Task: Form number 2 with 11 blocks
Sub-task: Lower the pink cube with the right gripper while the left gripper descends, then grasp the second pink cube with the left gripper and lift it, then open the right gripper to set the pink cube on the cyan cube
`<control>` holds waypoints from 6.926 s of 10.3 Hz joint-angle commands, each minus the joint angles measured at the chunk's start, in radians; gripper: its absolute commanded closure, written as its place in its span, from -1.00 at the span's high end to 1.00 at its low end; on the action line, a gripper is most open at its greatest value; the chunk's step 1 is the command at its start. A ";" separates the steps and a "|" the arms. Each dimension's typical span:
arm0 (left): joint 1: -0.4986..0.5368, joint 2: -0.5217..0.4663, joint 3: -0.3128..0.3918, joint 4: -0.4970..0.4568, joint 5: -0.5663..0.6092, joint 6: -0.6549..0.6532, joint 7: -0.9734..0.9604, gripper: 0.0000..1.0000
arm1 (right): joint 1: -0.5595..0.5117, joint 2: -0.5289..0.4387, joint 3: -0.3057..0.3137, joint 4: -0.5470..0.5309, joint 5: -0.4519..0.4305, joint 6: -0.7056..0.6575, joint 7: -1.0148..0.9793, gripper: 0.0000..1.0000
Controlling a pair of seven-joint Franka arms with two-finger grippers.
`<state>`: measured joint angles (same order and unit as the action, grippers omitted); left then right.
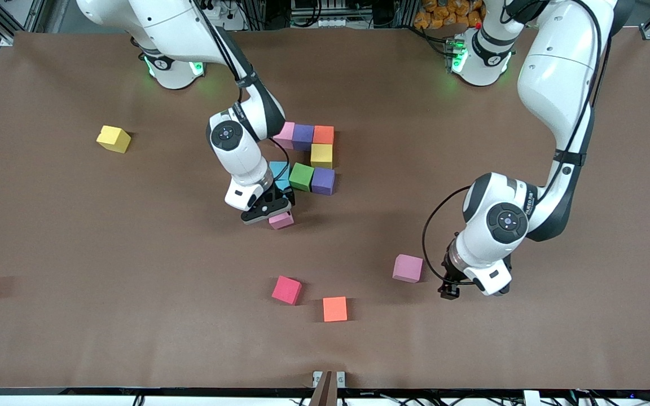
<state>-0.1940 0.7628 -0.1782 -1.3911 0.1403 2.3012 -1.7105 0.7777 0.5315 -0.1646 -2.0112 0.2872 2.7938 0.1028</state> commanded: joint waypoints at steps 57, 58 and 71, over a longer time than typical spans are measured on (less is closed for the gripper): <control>-0.004 0.113 0.037 0.190 0.004 -0.045 -0.020 0.48 | 0.052 0.087 -0.046 0.140 -0.226 -0.165 0.411 1.00; -0.005 0.113 0.037 0.190 0.004 -0.045 -0.020 0.48 | 0.051 0.082 -0.046 0.141 -0.226 -0.168 0.407 1.00; -0.013 0.113 0.037 0.192 0.002 -0.045 -0.024 0.48 | 0.040 0.022 -0.046 0.204 -0.226 -0.350 0.393 1.00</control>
<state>-0.2087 0.8920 -0.1393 -1.1931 0.1302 2.2754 -1.7449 0.8187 0.5785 -0.2095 -1.8216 0.0706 2.4987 0.4866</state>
